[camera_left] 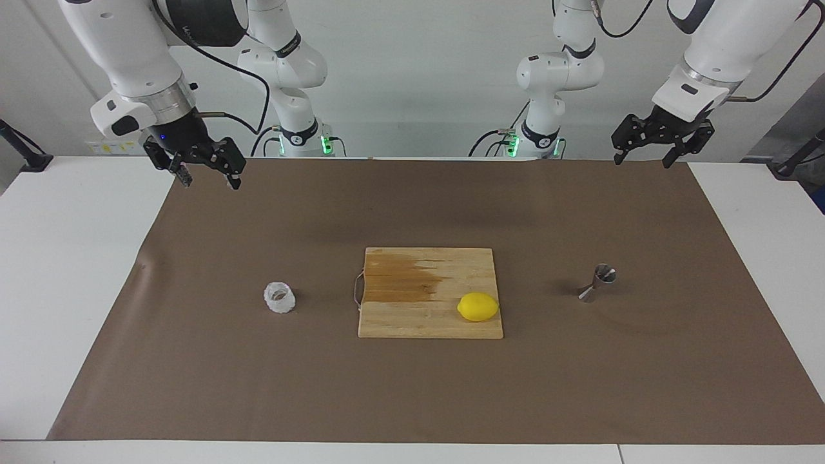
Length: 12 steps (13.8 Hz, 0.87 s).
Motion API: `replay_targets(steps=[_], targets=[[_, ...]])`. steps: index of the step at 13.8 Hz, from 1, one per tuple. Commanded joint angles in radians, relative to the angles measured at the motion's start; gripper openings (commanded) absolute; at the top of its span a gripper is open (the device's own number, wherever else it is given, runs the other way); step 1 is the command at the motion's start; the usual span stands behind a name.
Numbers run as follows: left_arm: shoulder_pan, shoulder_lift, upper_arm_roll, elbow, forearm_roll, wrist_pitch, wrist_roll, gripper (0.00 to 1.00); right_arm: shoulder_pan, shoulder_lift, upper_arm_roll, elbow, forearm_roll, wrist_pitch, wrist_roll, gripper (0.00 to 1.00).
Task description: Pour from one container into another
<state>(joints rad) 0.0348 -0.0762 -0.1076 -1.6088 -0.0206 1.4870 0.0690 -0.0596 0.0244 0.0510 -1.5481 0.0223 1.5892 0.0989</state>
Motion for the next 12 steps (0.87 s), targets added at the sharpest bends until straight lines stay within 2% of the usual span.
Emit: replay_targets(steps=[1, 8, 12], targets=[[0.013, -0.007, 0.003, 0.003, -0.009, 0.010, 0.017, 1.00, -0.008, -0.011, 0.007, -0.006, -0.002, -0.008, 0.015, 1.00], [0.002, -0.020, 0.002, -0.025, -0.009, 0.002, -0.043, 1.00, -0.008, -0.011, 0.007, -0.006, -0.002, -0.008, 0.015, 1.00], [0.028, -0.013, 0.005, -0.057, -0.071, 0.087, -0.044, 1.00, -0.008, -0.011, 0.007, -0.006, -0.002, -0.008, 0.015, 1.00]])
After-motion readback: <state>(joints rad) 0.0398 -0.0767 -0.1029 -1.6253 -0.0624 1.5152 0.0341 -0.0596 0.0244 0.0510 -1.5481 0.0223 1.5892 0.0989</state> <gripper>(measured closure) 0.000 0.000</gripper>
